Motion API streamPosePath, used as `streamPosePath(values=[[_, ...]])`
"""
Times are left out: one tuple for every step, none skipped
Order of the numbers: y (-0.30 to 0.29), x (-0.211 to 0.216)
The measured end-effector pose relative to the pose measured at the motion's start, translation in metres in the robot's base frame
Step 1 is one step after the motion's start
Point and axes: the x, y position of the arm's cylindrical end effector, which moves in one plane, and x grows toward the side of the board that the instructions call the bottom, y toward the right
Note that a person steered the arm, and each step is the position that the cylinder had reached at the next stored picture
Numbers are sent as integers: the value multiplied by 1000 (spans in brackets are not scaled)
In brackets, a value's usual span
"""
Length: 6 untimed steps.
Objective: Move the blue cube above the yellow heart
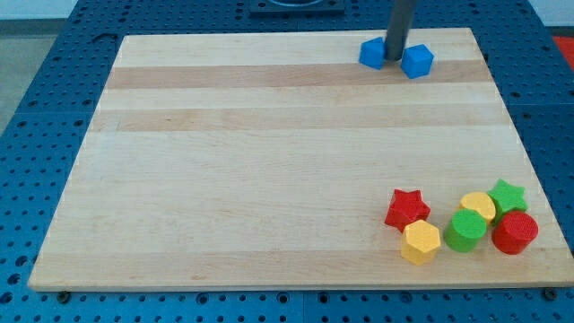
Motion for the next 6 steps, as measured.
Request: streamPosePath(values=[[-10,36],[-10,32],[-10,-17],[7,-55],[32,-48],[31,-5]])
